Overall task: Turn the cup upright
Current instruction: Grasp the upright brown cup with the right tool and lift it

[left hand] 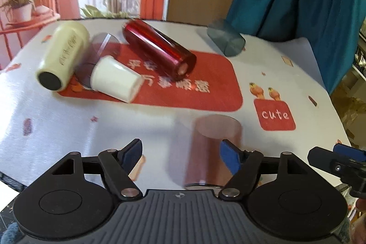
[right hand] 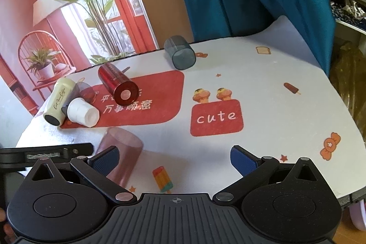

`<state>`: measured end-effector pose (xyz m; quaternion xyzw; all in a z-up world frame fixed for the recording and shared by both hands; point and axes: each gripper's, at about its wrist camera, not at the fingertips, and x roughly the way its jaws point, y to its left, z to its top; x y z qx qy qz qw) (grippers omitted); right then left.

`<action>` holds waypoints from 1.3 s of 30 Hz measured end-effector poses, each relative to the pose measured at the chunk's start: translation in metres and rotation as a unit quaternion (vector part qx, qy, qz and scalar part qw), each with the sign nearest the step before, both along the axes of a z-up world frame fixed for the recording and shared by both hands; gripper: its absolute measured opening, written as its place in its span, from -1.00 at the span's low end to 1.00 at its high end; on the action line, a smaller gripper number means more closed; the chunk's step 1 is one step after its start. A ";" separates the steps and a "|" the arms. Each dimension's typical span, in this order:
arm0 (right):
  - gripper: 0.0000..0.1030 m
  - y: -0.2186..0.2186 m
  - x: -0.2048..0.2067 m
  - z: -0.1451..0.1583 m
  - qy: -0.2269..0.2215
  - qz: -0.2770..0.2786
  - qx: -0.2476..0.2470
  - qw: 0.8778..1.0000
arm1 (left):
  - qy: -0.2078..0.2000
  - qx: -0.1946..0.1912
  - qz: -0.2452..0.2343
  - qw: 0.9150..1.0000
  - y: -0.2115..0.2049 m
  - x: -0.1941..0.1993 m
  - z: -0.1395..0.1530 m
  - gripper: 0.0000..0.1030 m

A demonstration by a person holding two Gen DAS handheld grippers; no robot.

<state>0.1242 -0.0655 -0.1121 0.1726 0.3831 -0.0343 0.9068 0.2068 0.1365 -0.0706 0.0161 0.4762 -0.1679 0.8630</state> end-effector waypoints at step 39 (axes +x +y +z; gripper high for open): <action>0.33 0.082 0.138 -0.063 0.139 0.113 0.143 0.973 | -0.026 0.062 0.174 0.982 0.113 -0.030 0.010 0.78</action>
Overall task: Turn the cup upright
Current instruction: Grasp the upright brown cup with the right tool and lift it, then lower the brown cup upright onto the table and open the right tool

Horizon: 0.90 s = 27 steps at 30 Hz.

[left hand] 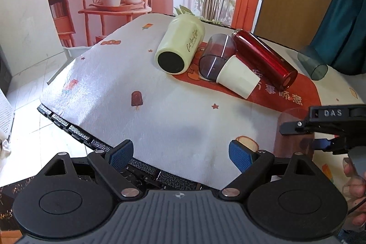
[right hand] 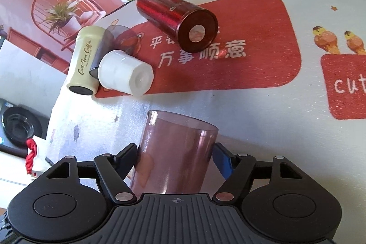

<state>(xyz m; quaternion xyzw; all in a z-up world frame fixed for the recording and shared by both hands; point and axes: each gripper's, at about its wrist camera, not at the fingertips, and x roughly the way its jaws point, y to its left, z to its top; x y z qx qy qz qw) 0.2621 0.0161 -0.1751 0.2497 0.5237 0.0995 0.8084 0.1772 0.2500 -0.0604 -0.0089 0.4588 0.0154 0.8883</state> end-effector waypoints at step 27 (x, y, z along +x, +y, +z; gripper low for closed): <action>0.26 0.021 -0.069 0.024 -0.262 0.120 -0.232 0.929 | 0.002 -0.010 -0.012 1.000 -0.008 -0.010 -0.002 0.78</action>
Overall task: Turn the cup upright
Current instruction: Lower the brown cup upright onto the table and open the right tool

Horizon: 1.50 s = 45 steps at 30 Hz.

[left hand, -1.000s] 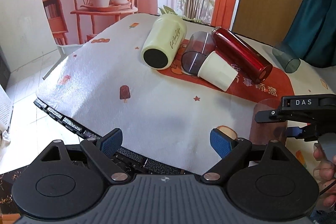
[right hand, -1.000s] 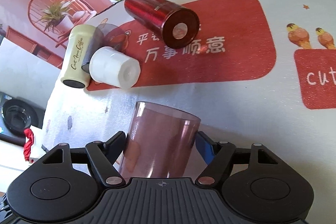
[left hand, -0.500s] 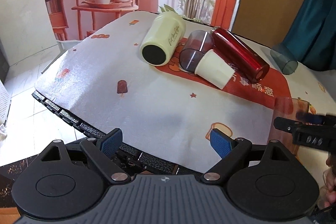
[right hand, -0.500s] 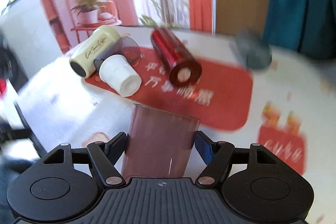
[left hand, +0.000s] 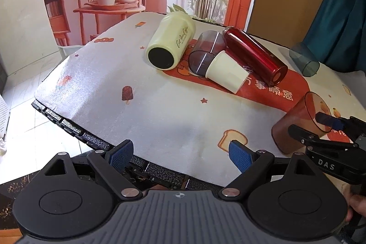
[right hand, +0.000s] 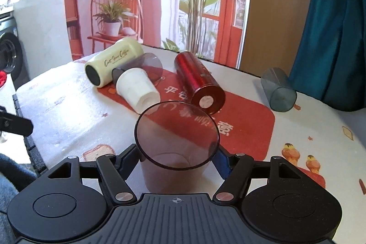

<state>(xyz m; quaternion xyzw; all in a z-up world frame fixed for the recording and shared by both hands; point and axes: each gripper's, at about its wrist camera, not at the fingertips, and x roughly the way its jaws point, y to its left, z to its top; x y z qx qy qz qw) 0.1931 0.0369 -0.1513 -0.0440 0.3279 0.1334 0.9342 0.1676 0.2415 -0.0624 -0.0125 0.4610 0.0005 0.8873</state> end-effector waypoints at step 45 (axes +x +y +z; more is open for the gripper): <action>0.99 -0.055 -0.110 0.111 0.078 -0.135 0.056 0.986 | -0.071 0.044 -0.062 0.995 -0.033 -0.064 0.107 1.00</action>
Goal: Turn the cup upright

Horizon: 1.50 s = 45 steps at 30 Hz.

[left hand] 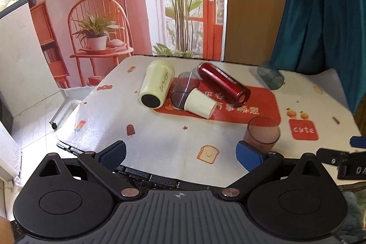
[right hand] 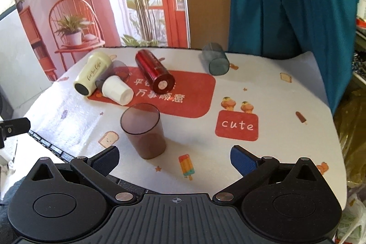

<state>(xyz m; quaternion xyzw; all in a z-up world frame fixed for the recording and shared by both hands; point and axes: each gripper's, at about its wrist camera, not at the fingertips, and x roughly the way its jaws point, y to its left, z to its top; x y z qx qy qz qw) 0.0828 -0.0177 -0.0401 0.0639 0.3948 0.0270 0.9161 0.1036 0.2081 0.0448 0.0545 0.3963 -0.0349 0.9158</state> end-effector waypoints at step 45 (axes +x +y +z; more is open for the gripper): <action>0.99 0.006 -0.072 0.016 -0.063 -0.030 -0.028 0.997 | -0.073 0.026 0.023 0.997 -0.009 -0.075 0.008 1.00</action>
